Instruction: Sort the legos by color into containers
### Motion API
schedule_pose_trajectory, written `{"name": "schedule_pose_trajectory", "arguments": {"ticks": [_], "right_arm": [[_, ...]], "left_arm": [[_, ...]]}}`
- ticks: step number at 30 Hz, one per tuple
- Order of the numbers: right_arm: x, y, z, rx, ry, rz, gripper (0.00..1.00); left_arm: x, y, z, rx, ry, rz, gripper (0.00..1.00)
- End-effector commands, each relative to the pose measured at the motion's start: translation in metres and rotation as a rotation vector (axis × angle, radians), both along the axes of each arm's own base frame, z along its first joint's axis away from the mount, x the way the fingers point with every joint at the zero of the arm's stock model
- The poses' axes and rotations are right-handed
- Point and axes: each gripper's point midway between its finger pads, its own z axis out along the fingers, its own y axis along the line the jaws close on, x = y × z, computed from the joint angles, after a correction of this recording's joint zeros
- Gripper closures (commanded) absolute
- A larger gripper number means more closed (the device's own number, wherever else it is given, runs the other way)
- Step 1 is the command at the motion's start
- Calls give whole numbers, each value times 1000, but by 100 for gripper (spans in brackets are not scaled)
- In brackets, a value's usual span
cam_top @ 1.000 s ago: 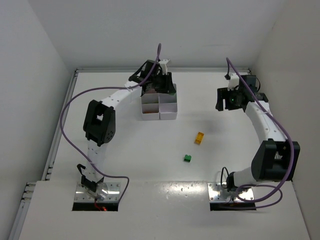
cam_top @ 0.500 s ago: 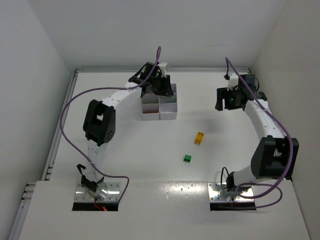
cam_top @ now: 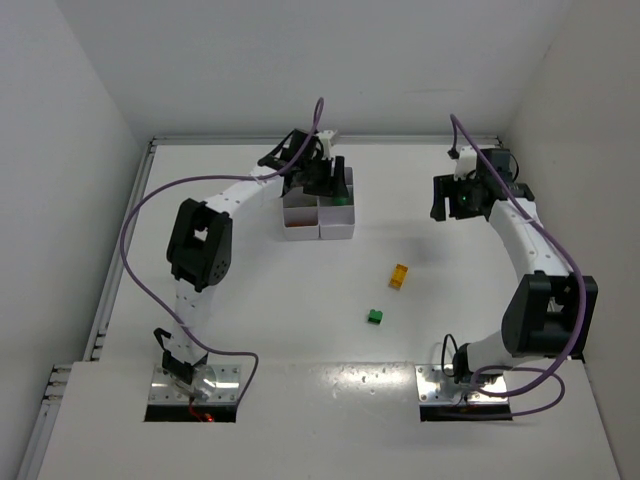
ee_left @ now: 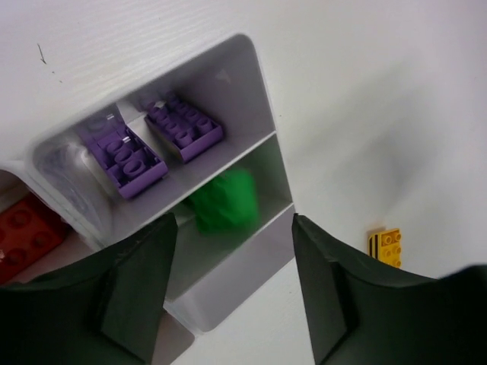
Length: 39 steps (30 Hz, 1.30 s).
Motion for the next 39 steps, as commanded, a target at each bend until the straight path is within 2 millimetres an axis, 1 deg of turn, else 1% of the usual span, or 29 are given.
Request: {"name": "schedule_pose_trajectory", "arguments": {"ticks": [1,5,6,7,8,9,11,12,14,15,16,17,18,19,20,21,22,23,25,26,27,28,29,30,32,33,36,37,39], "right_arm": [[17,4,20,-6,-78,37,29],[10,18,12,-11,-65,142,29],[6,24,11,-3,-63,160,29],[6,26,11,-6,-67,179,29],[1,37,10,2,-67,266,29],[-9,49,10,3,-51,335,30],[-26,68,9,-17,-65,523,32],[-41,84,5,-22,-42,613,32],[-62,101,2,-57,-57,763,32],[-76,118,1,-68,-57,846,32],[-92,125,-8,-70,-29,897,32],[-102,134,-6,-87,-53,972,32],[-113,142,-9,-91,-45,1021,32],[-132,154,-20,-99,-8,1102,32],[-140,159,-24,-110,-3,1156,32],[-151,162,-28,-111,13,1192,33],[-163,169,-32,-108,36,1237,33],[-171,173,-35,-105,39,1286,33],[-195,181,-47,-95,82,1365,33],[-202,183,-49,-100,81,1396,33],[-209,183,-56,-112,98,1416,33],[-214,183,-60,-124,110,1432,33],[-217,189,-60,-127,99,1460,33],[-220,188,-67,-130,124,1455,33],[-221,191,-72,-120,152,1442,33],[-224,188,-80,-124,193,1431,33],[-217,196,-85,-148,175,1419,33],[-215,196,-89,-149,194,1392,33],[-206,202,-99,-164,202,1349,33]], "left_arm": [[7,6,4,6,-28,10,30],[9,-2,41,-56,-142,-40,27],[6,-2,60,-80,-181,-47,27],[6,-4,69,-105,-215,-58,27],[4,-5,79,-123,-239,-67,27],[1,-4,103,-149,-294,-67,27],[2,4,129,-176,-355,-42,27],[-4,6,158,-201,-408,-42,27],[-2,21,183,-219,-449,-7,27],[-2,28,189,-219,-456,5,22],[-3,37,204,-239,-471,27,18],[3,54,209,-254,-451,84,5],[6,63,206,-259,-425,106,0],[11,81,205,-260,-398,135,0],[12,88,203,-262,-385,132,0],[9,94,213,-271,-401,130,0],[10,108,197,-234,-390,155,0],[5,117,205,-220,-419,170,0],[0,125,204,-194,-438,165,0],[-3,132,202,-184,-442,173,0],[-5,138,191,-165,-435,176,0],[-13,138,194,-165,-445,161,0],[-17,139,190,-163,-436,161,0],[-23,139,175,-143,-419,137,0],[-34,141,175,-132,-433,116,0],[-38,142,168,-121,-424,112,0],[-44,148,170,-115,-436,117,0],[-48,149,160,-105,-401,117,0],[-51,150,159,-115,-396,105,0]]}}
